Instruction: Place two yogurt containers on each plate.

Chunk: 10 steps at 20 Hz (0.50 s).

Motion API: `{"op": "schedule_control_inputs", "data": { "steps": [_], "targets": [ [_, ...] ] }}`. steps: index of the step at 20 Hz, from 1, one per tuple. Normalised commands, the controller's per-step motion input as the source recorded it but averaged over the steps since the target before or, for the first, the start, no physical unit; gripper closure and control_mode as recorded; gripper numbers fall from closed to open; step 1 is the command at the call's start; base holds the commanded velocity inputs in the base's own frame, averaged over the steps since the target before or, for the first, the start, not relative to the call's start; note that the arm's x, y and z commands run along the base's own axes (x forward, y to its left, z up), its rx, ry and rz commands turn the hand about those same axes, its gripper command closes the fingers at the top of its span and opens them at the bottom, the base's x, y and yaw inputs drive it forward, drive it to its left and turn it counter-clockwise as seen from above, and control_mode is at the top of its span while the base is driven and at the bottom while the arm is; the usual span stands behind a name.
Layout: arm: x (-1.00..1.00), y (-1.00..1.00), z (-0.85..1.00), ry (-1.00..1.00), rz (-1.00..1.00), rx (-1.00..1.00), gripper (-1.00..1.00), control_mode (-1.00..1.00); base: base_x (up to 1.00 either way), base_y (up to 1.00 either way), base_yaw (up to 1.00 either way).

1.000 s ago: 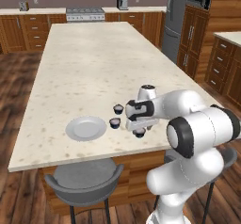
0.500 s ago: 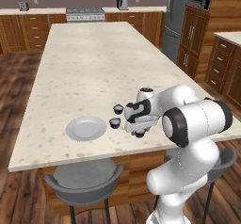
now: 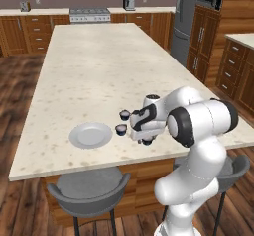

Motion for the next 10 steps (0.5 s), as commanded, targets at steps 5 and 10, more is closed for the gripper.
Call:
{"op": "schedule_control_inputs", "data": {
  "steps": [5,10],
  "targets": [
    [0.01,-0.05,-0.04,0.00,0.00,0.00,1.00,-1.00,0.00,0.00,0.00],
    [-0.03,-0.51,0.43,-0.03,0.00,0.00,1.00,-1.00,0.00,0.00,0.00]
  ]
}}
